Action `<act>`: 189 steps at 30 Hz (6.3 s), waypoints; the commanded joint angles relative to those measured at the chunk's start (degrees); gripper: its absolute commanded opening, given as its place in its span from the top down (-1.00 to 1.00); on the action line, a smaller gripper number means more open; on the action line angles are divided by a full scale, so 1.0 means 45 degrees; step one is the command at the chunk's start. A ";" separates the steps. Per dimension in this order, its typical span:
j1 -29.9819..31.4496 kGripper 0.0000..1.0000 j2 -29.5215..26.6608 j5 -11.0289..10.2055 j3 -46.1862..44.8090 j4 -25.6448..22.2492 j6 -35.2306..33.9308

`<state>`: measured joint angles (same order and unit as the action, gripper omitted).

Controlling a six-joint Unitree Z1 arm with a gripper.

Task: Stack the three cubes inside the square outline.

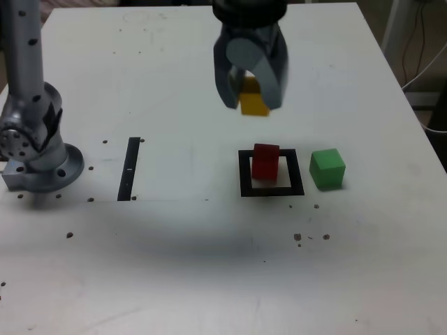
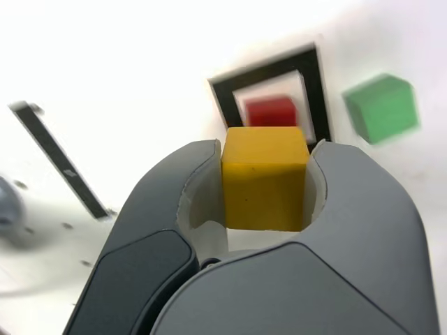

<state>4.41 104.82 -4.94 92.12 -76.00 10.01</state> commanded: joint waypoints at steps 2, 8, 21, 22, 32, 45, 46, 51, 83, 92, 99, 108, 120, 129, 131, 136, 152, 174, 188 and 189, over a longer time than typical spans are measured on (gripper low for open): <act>0.0217 0.55 0.0270 -0.0019 -0.0041 -0.0103 -0.0768; 0.0439 0.55 0.0756 0.0073 -0.0035 -0.0030 -0.1318; 0.0530 0.55 0.1451 -0.0170 -0.0865 0.0719 -0.1944; 0.0539 0.55 0.1460 -0.0165 -0.0936 0.0765 -0.1998; 0.0621 0.55 0.1487 -0.0093 -0.1040 0.1098 -0.2157; 0.0621 0.53 0.1394 0.0050 -0.1102 0.1375 -0.2071; 0.0621 0.52 0.1388 0.0067 -0.1103 0.1396 -0.2071; 0.0621 0.49 0.1370 0.0095 -0.1088 0.1449 -0.2072; 0.0621 0.42 0.1566 0.0007 -0.1278 0.1807 -0.2081; 0.0585 0.29 0.1644 0.0096 -0.1457 0.1923 -0.2083; 0.0523 -0.33 0.1629 0.0233 -0.1719 0.2137 -0.1983; 0.0523 -0.94 0.1484 0.0508 -0.1798 0.2705 -0.1610; 0.0523 -0.99 0.0864 0.0075 -0.2242 0.2909 -0.1910; 0.0600 -0.99 0.0009 -0.0425 -0.1774 0.1543 -0.1736; 0.0601 -0.99 -0.0142 -0.0504 -0.1509 0.1057 -0.1614; 0.0732 -0.99 -0.0308 -0.0620 -0.0621 -0.0020 -0.1693; 0.3006 -0.98 0.1516 -0.0075 0.2736 -0.0522 -0.6108; 0.2158 -0.98 0.4753 -0.0532 0.4448 -0.0326 -0.8887; 0.0785 -0.99 0.5493 -0.0076 0.4086 0.0142 -0.7997; 0.0757 -1.00 0.5537 -0.0037 0.4063 0.0163 -0.7969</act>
<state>8.00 129.21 -5.33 110.46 -75.45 -26.05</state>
